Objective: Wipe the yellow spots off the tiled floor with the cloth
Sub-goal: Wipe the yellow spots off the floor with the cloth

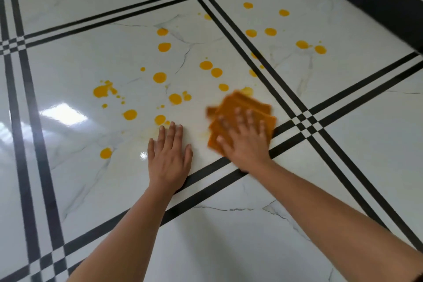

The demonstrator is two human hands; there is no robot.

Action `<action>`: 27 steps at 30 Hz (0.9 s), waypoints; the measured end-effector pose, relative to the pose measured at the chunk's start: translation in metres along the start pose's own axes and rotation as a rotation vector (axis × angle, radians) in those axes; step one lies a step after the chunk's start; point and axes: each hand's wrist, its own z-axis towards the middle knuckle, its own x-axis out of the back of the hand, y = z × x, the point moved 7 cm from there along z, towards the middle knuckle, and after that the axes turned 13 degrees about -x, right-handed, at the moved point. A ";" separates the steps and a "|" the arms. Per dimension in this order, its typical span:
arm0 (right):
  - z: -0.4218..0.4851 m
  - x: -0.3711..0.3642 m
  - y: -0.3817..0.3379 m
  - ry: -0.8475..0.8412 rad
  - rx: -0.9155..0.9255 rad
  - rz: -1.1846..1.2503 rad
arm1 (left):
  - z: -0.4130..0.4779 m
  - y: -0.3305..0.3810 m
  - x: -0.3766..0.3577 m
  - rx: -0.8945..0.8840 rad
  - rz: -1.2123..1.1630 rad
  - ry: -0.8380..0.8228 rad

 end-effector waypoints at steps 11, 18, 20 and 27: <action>-0.032 -0.008 -0.054 -0.035 0.314 -0.047 | -0.030 -0.032 0.008 0.008 0.023 -0.025; -0.025 -0.009 -0.054 -0.045 -0.070 0.046 | -0.036 -0.038 0.013 -0.012 0.027 -0.031; -0.049 -0.014 -0.062 -0.061 0.272 -0.059 | -0.037 -0.039 0.013 -0.010 0.020 -0.029; -0.018 -0.007 -0.052 -0.102 -0.113 0.026 | -0.047 -0.052 0.012 -0.003 0.014 -0.029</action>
